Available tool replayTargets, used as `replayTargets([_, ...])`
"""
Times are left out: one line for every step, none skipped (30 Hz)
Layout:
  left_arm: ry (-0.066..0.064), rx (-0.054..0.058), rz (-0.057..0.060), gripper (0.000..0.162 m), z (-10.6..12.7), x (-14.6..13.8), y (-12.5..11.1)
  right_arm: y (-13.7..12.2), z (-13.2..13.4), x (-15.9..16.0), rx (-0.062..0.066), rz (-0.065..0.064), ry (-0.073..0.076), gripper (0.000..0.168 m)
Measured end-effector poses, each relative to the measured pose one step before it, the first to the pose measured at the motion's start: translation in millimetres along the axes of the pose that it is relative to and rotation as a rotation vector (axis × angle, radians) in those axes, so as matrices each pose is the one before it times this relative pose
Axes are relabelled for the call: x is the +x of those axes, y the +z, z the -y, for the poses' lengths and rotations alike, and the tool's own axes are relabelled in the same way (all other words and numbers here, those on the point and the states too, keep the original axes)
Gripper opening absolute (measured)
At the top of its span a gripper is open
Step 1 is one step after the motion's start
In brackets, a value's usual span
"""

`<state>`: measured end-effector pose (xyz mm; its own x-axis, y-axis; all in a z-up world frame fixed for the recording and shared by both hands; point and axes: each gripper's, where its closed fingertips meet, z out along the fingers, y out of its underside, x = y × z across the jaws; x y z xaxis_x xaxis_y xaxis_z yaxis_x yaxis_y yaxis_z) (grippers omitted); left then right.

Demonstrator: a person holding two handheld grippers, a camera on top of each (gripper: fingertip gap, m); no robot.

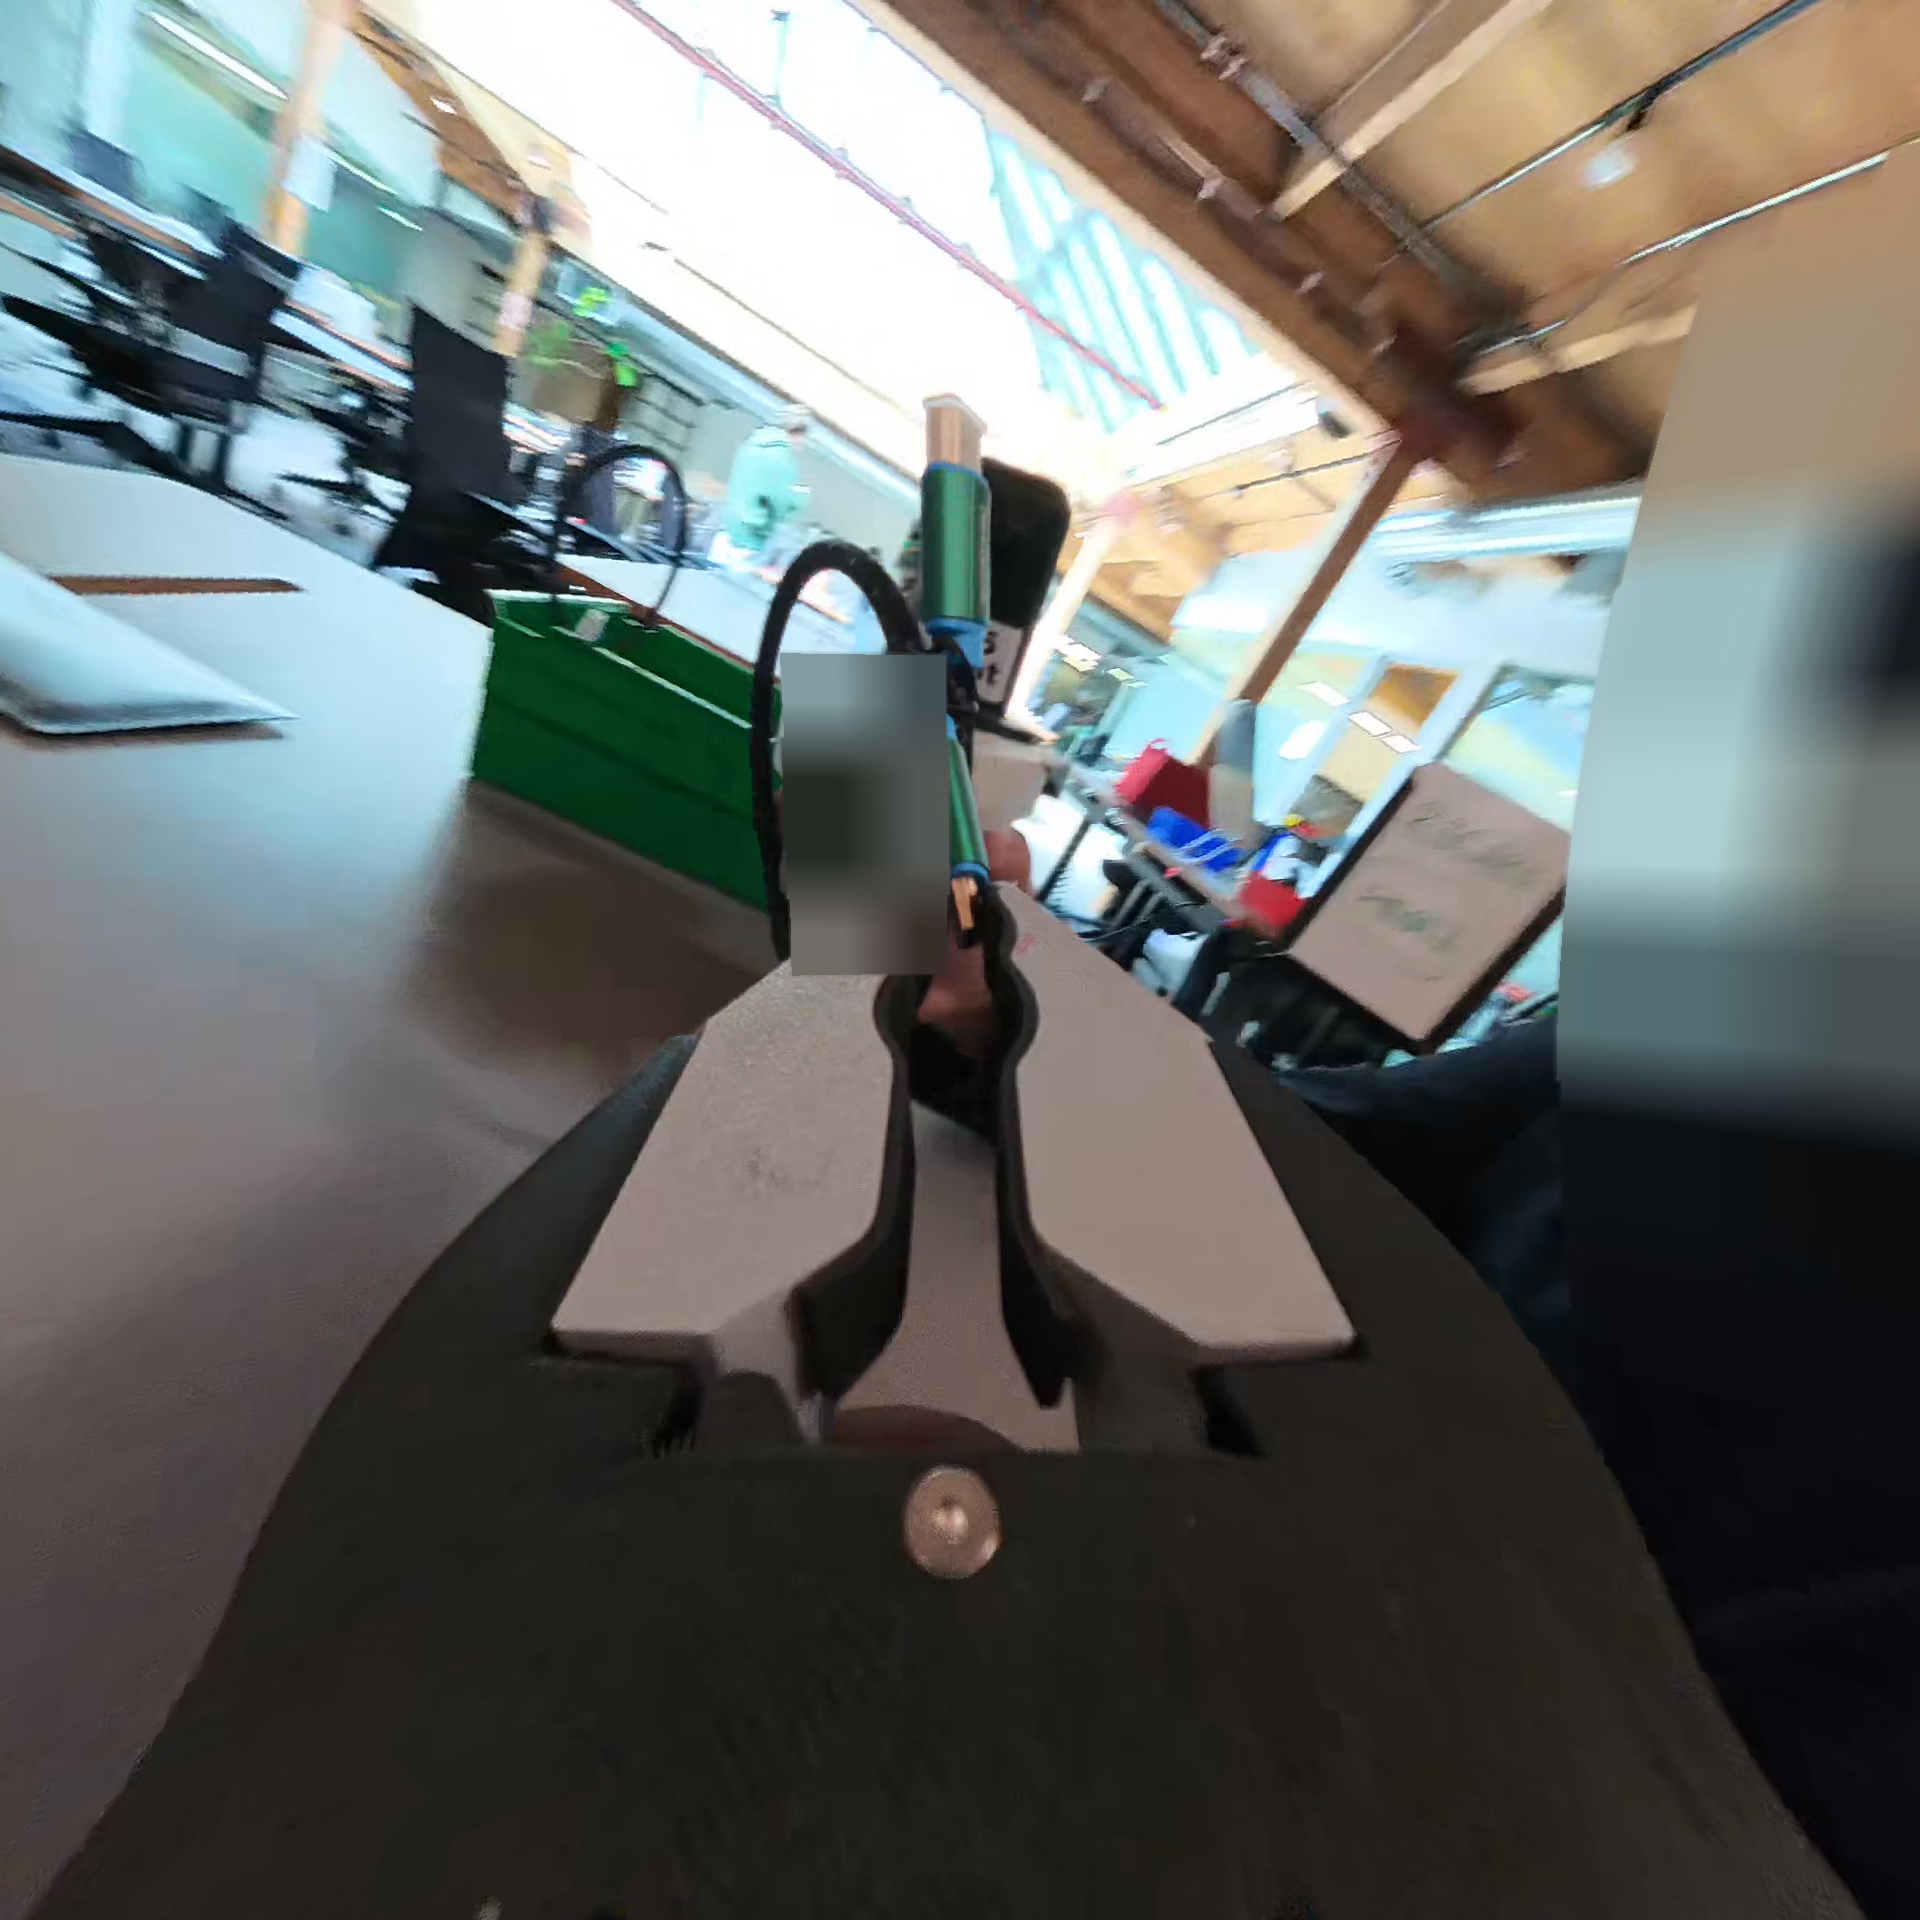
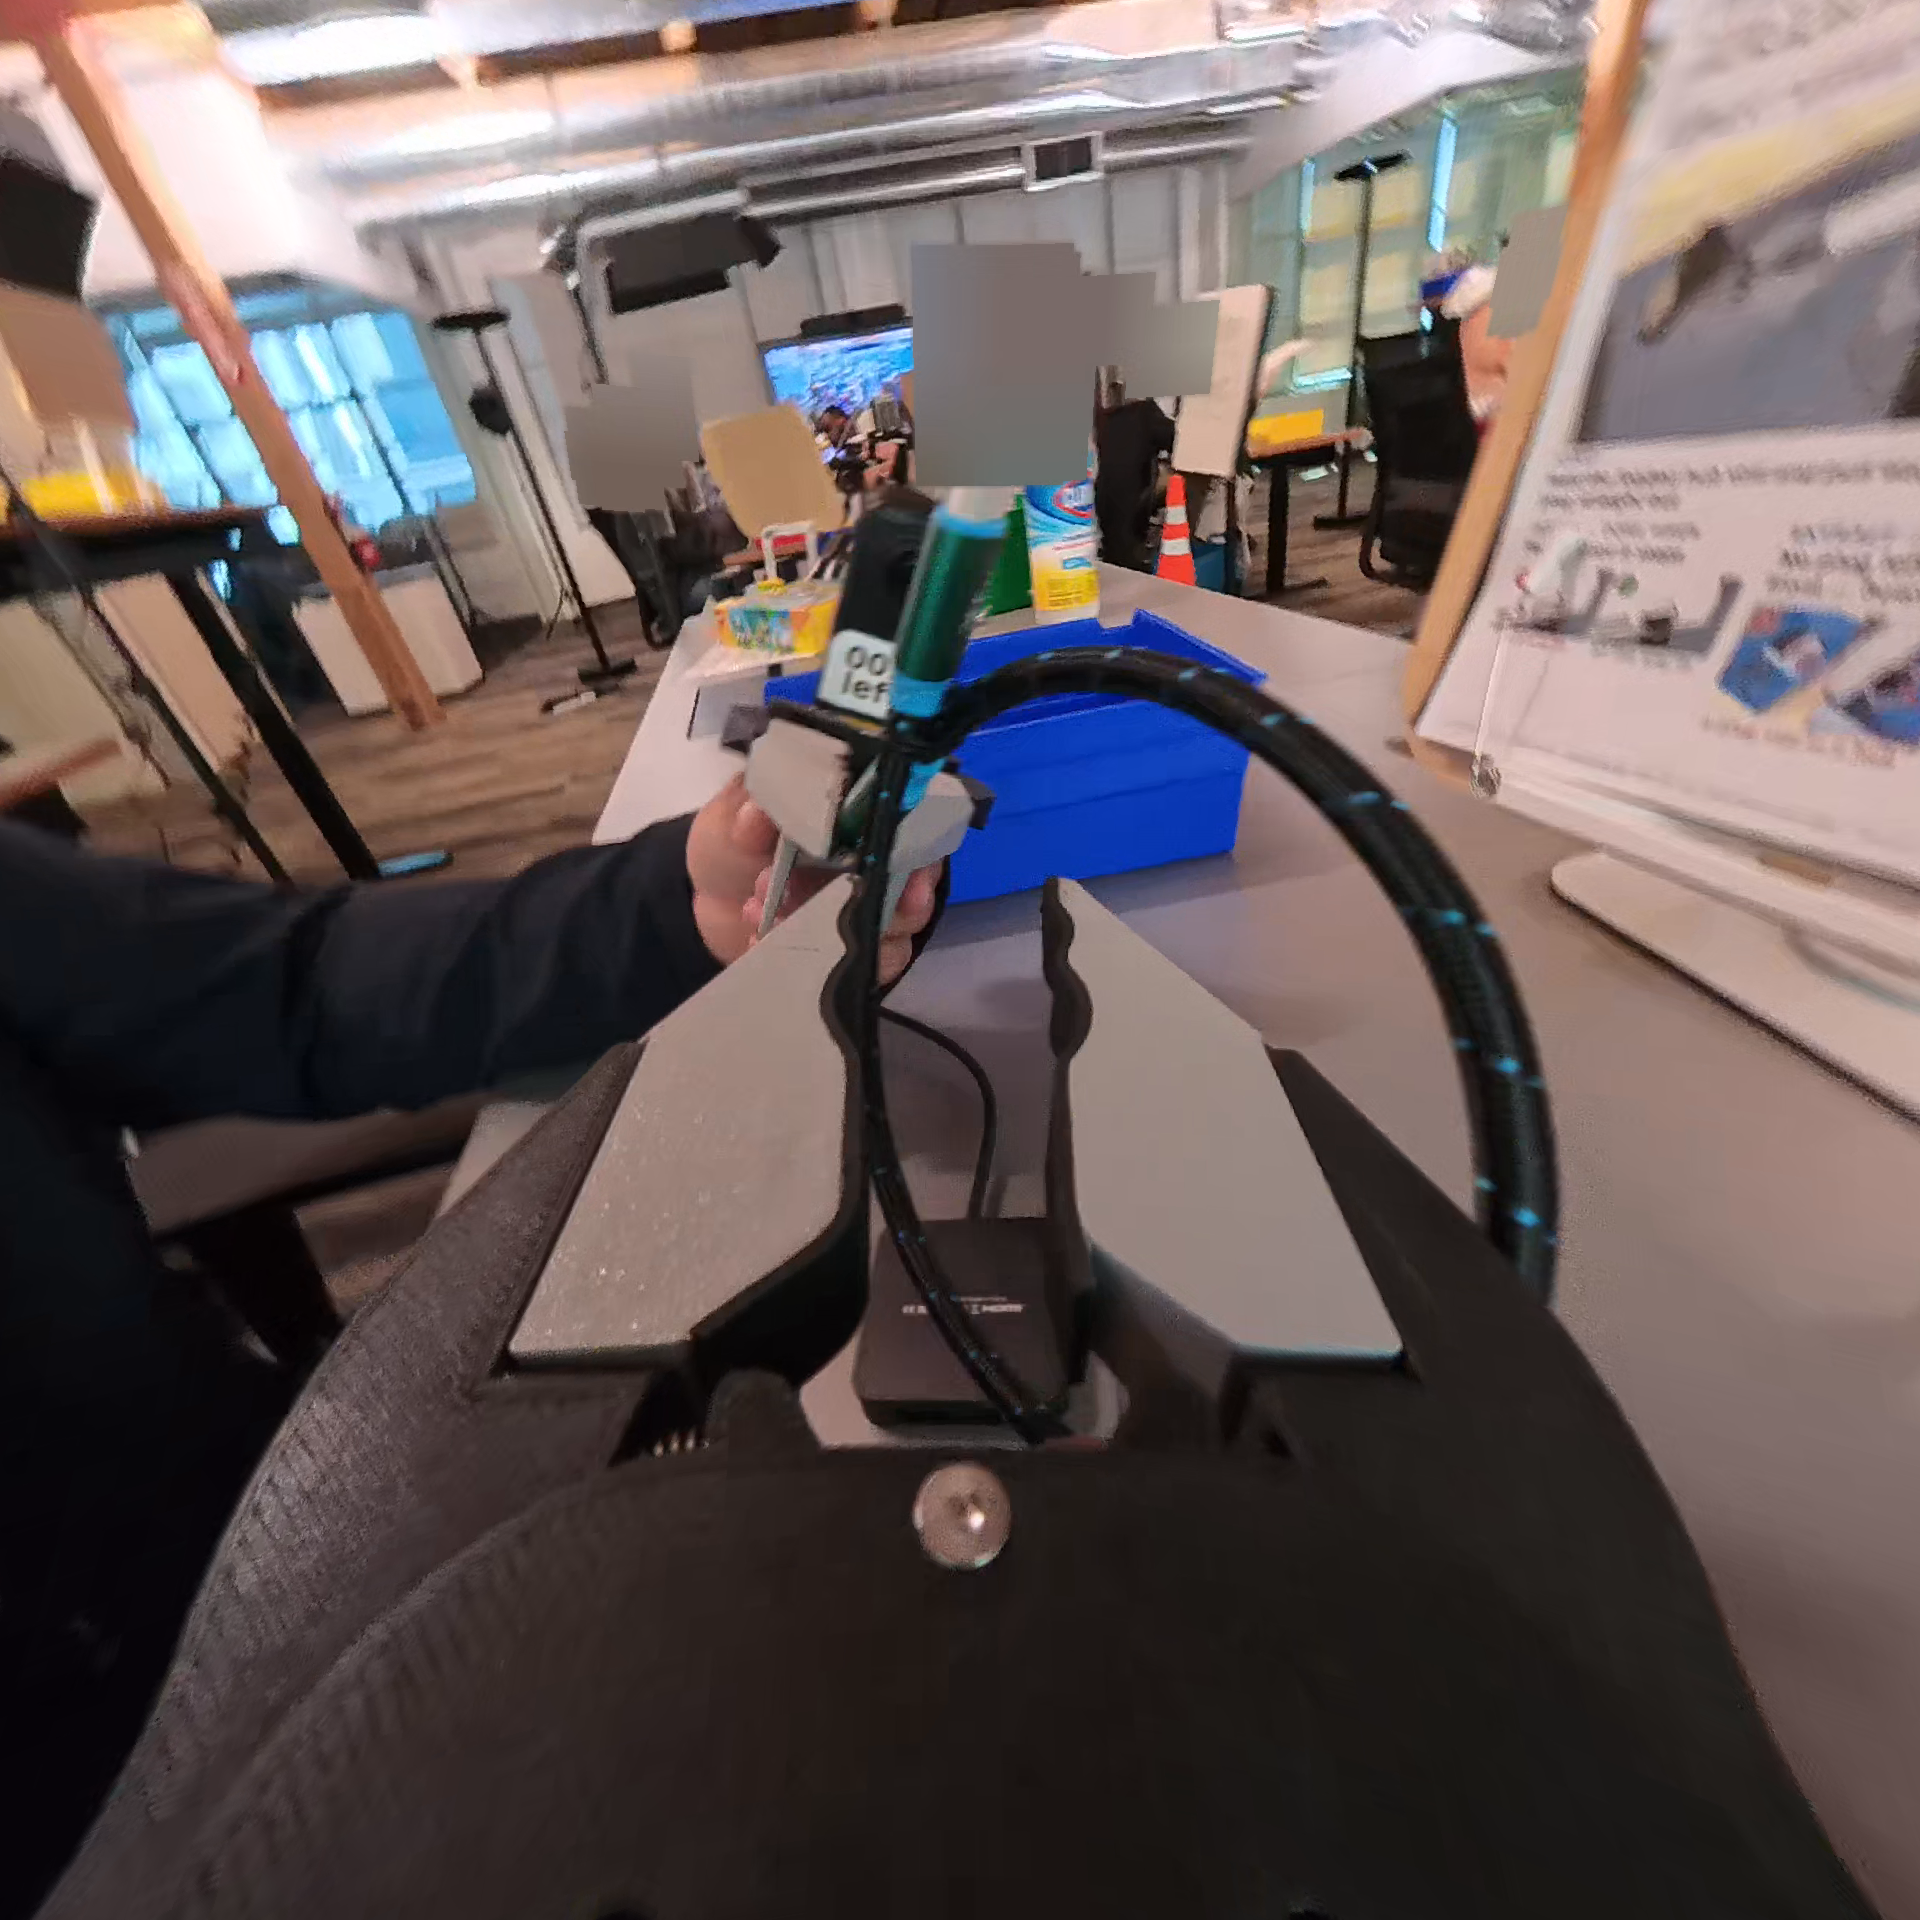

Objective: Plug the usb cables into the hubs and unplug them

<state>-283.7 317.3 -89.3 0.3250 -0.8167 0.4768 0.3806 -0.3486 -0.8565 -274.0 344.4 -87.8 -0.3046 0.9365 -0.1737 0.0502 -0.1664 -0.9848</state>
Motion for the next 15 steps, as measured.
replayTargets([-0.0180,0.0017,-0.0207,0.007,0.20,2.57,-0.29,0.74,-0.98,-6.30,0.0004,0.0222,-0.0673,0.032])
replayTargets([-0.0091,-0.0153,-0.0227,0.007,-2.35,3.11,0.03,1.38,-0.15,-6.39,0.0106,0.0203,-0.0690,0.032])
replayTargets([-0.0081,-0.0241,-0.0270,0.007,-3.72,3.80,0.59,1.93,0.24,-5.84,0.0142,0.0142,-0.0679,0.029])
replayTargets([-0.0073,-0.0168,-0.0290,0.007,-3.17,4.27,1.04,2.27,-0.83,-4.30,0.0039,0.0060,-0.0705,0.026])
replayTargets([-0.0134,-0.0129,-0.0282,0.007,-2.74,3.93,1.51,1.90,-1.23,-3.43,-0.0031,0.0024,-0.0635,0.027])
replayTargets([-0.0155,-0.0037,-0.0227,0.007,-1.42,2.63,0.66,0.46,0.85,-3.39,0.0055,0.0070,-0.0399,0.025])
replayTargets([-0.0153,0.0021,-0.0208,0.007,-0.16,2.35,0.22,-0.63,1.95,-3.03,0.0089,0.0108,-0.0168,0.022])
replayTargets([-0.0068,-0.0024,-0.0158,0.007,-0.82,1.91,0.71,-1.20,1.40,-1.84,0.0032,0.0107,-0.0058,0.022])
replayTargets([0.0007,-0.0081,-0.0131,0.007,-1.91,1.76,1.38,-1.56,0.95,-1.67,0.0038,0.0137,0.0008,0.023])
replayTargets([-0.0027,-0.0137,-0.0151,0.007,-2.91,2.19,1.97,-1.55,1.48,-3.12,0.0086,0.0241,0.0058,0.022])
replayTargets([-0.0049,-0.0102,-0.0124,0.007,-2.50,1.52,2.24,-1.79,1.57,-3.58,0.0117,0.0271,0.0031,0.023])
replayTargets([-0.0077,-0.0063,-0.0123,0.007,-2.05,1.26,2.20,-1.50,1.94,-2.22,0.0134,0.0155,-0.0011,0.023])
replayTargets([-0.0117,-0.0062,-0.0160,0.007,-2.19,1.48,2.27,-0.94,2.47,-1.58,0.0160,0.0088,-0.0006,0.025])
replayTargets([-0.0118,-0.0105,-0.0165,0.008,-2.94,1.32,2.21,-0.32,3.62,-2.13,0.0221,0.0085,0.0035,0.029])
replayTargets([-0.0091,-0.0153,-0.0077,0.008,-3.87,0.04,2.51,0.09,4.61,-2.17,0.0302,0.0068,0.0070,0.032])
